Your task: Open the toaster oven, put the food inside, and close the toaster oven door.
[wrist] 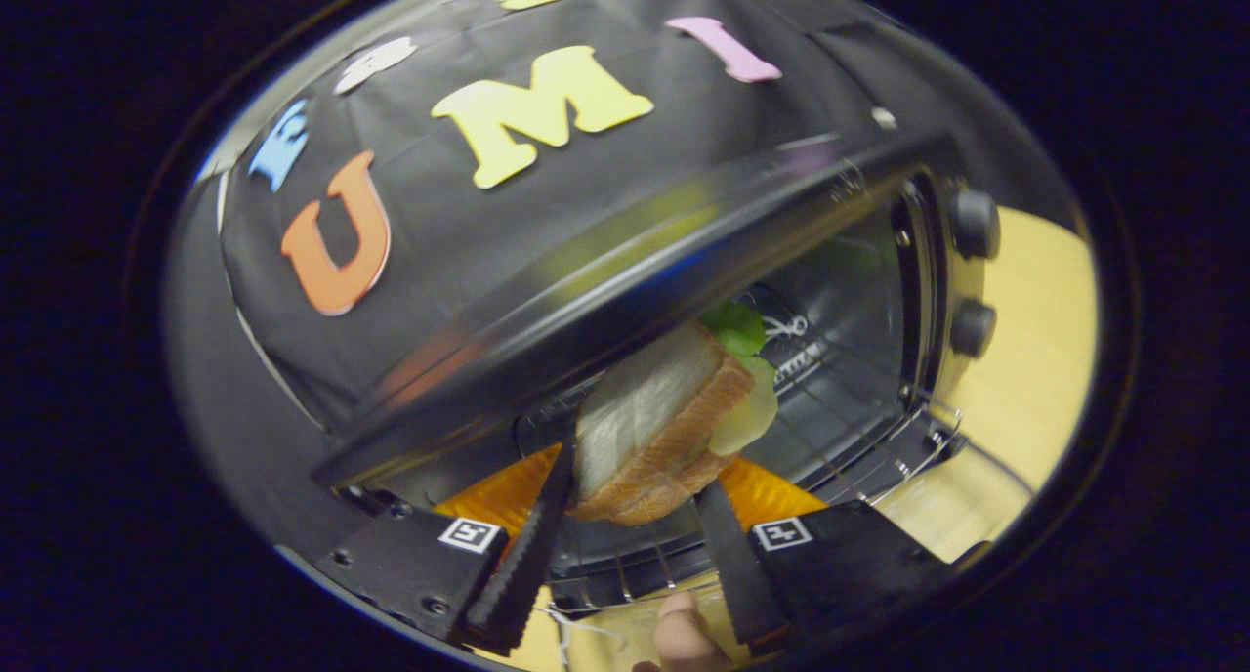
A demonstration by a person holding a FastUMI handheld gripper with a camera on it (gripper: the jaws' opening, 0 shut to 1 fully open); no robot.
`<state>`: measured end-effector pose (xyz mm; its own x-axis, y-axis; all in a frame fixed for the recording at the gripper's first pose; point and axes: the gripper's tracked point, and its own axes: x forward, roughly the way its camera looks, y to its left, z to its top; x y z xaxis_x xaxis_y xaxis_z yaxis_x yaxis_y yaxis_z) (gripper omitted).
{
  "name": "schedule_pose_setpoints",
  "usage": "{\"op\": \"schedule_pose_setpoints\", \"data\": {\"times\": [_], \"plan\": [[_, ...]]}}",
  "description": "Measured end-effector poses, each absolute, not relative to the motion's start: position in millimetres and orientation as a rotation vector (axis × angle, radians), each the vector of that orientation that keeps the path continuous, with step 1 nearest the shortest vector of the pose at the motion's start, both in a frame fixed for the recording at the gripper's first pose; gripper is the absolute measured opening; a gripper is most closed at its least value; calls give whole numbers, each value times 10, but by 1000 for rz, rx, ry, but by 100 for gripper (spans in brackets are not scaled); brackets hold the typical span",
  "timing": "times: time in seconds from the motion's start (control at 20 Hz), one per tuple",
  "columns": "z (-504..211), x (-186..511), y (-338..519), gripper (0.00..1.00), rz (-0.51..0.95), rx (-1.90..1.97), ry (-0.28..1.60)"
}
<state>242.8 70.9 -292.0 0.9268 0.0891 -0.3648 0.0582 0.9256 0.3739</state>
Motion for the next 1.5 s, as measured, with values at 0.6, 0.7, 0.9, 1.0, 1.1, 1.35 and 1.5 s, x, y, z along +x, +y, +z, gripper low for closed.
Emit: {"op": "schedule_pose_setpoints", "data": {"times": [0.6, 0.7, 0.9, 1.0, 1.1, 1.35, 1.5], "plan": [[-3150, 2007, 454, 100, 33, 81, 570], [-3240, 1826, 389, 100, 10, 2, 619], [-3205, 1514, 377, 100, 21, -34, 619], [-3163, 1332, 355, 100, 27, -50, 606], [-3157, 1140, 353, 100, 42, -60, 604], [-3210, 717, 276, 100, 42, -69, 557], [-3360, 549, 241, 100, 33, -92, 536]]}}
